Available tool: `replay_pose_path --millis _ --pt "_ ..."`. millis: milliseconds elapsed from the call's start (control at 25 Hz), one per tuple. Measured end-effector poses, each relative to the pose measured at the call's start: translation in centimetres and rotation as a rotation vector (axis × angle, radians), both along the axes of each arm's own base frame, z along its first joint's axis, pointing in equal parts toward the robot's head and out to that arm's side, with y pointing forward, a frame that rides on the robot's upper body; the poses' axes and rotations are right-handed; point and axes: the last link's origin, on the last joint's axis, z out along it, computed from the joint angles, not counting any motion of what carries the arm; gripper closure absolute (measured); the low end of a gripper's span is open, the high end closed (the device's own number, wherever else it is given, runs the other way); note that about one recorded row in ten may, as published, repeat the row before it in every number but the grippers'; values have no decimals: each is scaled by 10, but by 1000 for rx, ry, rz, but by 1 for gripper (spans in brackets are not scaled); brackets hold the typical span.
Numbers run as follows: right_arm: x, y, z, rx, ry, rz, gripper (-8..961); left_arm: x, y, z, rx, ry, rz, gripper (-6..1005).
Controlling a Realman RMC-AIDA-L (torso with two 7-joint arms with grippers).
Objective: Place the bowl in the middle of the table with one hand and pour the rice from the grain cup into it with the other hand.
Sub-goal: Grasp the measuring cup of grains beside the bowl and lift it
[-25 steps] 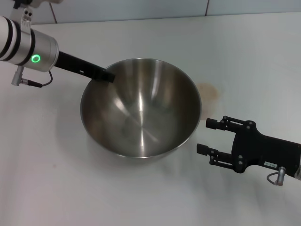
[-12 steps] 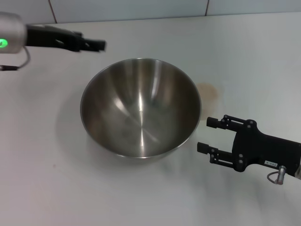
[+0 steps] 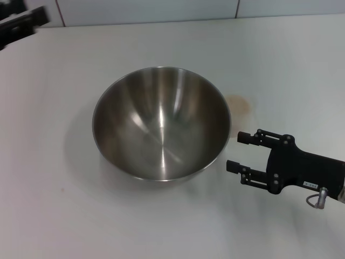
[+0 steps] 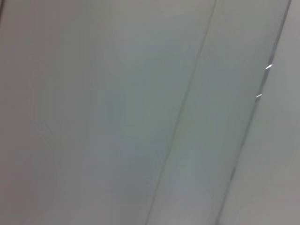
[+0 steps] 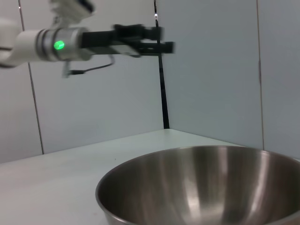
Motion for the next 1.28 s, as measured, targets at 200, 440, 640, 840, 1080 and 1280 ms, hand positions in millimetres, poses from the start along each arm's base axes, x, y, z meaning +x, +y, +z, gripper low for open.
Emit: replay_pose_path --millis 200,440,640,840,1080,1280 --pt "0 0 0 1 0 0 266 -17 -24 5 0 -63 -54 186" --pt "0 1 1 3 -4 1 267 -38 -70 -3 10 -75 -203 186" --pt "0 1 1 4 -5 1 267 -48 -94 -36 31 -19 -282 186" --pt "1 1 2 5 -5 1 266 -55 -111 -64 -15 39 -322 186" --pt "1 1 2 5 -5 0 266 -59 -119 -82 -18 77 -343 186" --pt "1 1 2 5 -4 0 267 -65 -124 -91 -13 123 -334 186"
